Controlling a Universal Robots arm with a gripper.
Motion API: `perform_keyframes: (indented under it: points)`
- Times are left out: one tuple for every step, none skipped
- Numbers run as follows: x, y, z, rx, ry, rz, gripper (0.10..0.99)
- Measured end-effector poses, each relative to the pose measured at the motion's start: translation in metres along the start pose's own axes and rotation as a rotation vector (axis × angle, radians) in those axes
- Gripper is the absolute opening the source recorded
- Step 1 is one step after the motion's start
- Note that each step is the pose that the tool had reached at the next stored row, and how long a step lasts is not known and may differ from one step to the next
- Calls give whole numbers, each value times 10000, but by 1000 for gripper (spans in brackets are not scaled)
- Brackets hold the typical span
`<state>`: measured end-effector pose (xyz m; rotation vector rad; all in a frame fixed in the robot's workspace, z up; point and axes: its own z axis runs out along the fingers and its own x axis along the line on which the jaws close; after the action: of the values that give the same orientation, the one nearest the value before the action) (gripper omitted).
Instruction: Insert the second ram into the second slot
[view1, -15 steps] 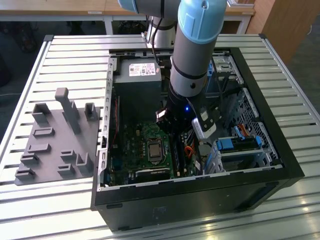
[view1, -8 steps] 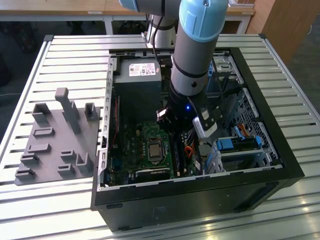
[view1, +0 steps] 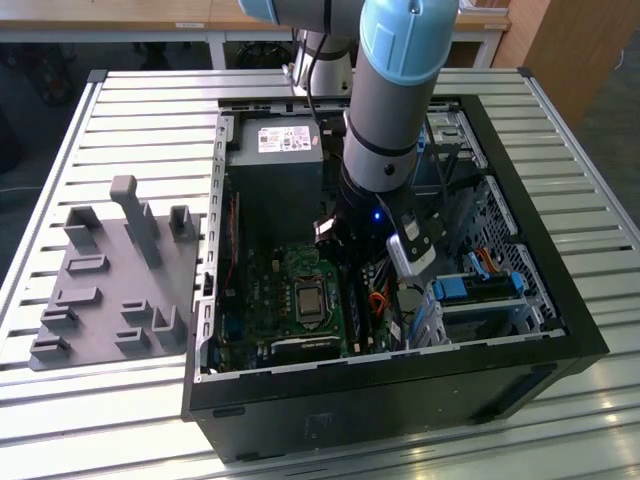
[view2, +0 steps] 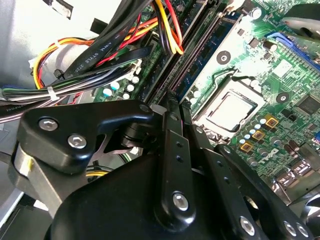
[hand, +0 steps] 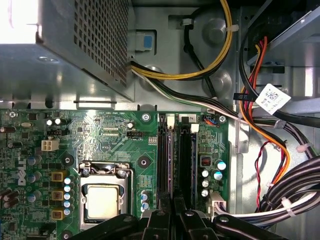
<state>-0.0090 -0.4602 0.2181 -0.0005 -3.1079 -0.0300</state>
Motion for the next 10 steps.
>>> perform_keyframes:
  points:
    - [0, 0, -1, 1, 0, 0, 137]
    - [0, 0, -1, 1, 3, 1, 137]
    - [1, 0, -3, 1, 6, 1, 137]
    - [1, 0, -9, 4, 11, 1, 137]
    - [1, 0, -15, 4, 16, 1, 137]
    - [1, 0, -18, 1, 18, 1, 137]
    - [1, 0, -22, 2, 20, 2, 137]
    - [1, 1, -21, -1, 20, 2, 137]
    - [1, 1, -21, -1, 20, 2, 137]
    - [1, 0, -20, 1, 20, 5, 137]
